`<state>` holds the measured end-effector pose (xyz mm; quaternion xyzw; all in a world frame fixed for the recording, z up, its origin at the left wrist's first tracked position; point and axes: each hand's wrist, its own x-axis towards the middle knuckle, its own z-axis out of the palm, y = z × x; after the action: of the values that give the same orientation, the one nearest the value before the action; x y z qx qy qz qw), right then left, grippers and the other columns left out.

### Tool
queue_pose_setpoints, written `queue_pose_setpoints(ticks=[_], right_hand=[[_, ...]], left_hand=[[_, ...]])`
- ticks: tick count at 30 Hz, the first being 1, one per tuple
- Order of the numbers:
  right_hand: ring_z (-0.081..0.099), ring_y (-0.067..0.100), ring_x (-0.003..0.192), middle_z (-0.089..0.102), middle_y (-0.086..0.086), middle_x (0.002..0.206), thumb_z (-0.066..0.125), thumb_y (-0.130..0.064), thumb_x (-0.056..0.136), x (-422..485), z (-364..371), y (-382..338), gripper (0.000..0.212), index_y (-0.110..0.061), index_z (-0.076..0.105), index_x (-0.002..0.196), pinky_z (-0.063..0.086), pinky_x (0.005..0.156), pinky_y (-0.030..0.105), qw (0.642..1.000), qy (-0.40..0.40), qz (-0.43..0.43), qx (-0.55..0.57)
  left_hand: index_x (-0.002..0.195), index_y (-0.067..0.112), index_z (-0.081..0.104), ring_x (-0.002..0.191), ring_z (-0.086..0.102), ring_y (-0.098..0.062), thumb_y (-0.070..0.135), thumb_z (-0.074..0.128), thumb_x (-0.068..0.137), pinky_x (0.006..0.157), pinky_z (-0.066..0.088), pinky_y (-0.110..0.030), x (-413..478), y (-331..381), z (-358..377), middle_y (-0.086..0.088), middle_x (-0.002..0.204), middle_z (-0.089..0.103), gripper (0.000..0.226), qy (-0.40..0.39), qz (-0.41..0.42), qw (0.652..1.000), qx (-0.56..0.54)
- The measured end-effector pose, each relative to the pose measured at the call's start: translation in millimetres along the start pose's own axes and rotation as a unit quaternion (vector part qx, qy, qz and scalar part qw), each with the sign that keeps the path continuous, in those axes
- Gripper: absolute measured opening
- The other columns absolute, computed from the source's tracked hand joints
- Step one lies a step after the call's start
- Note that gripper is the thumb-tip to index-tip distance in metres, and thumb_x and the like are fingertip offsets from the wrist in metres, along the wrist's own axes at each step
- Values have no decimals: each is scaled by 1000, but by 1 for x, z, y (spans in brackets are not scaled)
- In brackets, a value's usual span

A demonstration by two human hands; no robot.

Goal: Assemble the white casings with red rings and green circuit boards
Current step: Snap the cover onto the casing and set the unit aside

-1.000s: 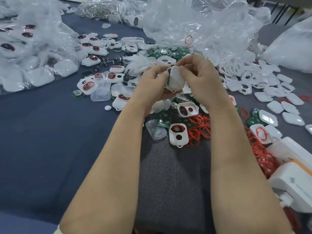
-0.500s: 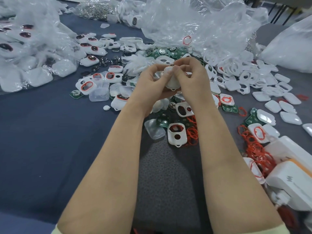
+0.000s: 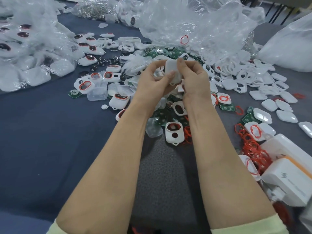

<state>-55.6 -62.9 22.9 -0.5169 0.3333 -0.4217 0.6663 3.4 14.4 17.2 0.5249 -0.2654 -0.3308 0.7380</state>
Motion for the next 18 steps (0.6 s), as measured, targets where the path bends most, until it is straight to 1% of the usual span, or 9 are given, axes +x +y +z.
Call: queue_pose_setpoints(ticks=[3,6,8,9,10,12,14,16,18], right_hand=[[56,10,66,60,-1,75,66,-16,89,2,-3,-2,18,-15,58,72,45,50,16,999,4,-3,42],[62,22,82,65,8,89,62,-17,91,5,-8,-4,7,-11,64,88,55,69,31,998,-56,27,22],[62,26,88,65,13,96,58,-14,94,8,-12,-4,10,-6,65,96,55,80,38,997,-73,38,6],[61,28,90,64,14,97,57,-12,94,8,-13,-5,10,-5,65,96,54,84,41,997,-68,31,4],[60,28,92,64,14,96,57,-10,94,9,-12,-5,10,-6,65,92,53,85,42,998,-58,21,1],[58,28,91,63,14,96,56,-11,95,7,-9,-2,13,-10,65,85,52,81,41,999,-40,13,-6],[58,28,92,63,17,104,55,-15,96,8,-5,2,14,-13,65,86,53,77,40,999,-44,25,-13],[61,31,97,64,19,108,54,-18,97,8,-7,2,15,-10,66,95,53,84,41,995,-83,36,-32],[63,33,102,65,23,111,52,-15,97,8,-12,1,17,-7,66,102,52,94,42,987,-136,32,-74]], left_hand=[[129,2,49,85,69,-24,-1,53,95,86,57,-31,-1,0,2,-18,90,68,34,-7,16,1000,10],[129,4,51,89,69,-24,0,52,96,85,57,-31,-2,-1,1,-16,90,68,34,-2,31,999,32],[131,4,50,92,68,-25,0,52,96,85,57,-32,-3,-1,1,-19,93,68,36,-17,29,998,48],[131,4,50,92,68,-25,-1,52,95,84,58,-31,-3,-1,1,-21,95,68,37,-23,30,998,51],[131,3,50,90,68,-24,-2,52,95,81,58,-29,-3,-1,1,-23,95,67,37,-26,31,998,50],[132,0,50,85,68,-22,-3,52,95,77,59,-26,-2,-2,2,-23,95,67,37,-22,26,999,43],[133,-1,49,86,68,-23,-3,52,95,78,59,-28,-1,-3,2,-21,95,67,39,0,12,1000,23],[132,0,49,85,68,-24,-2,52,95,80,59,-29,0,-4,1,-16,90,67,38,28,3,999,-16],[132,3,49,78,68,-18,-2,52,95,75,59,-25,2,-5,-1,-13,86,67,37,46,10,998,-46]])
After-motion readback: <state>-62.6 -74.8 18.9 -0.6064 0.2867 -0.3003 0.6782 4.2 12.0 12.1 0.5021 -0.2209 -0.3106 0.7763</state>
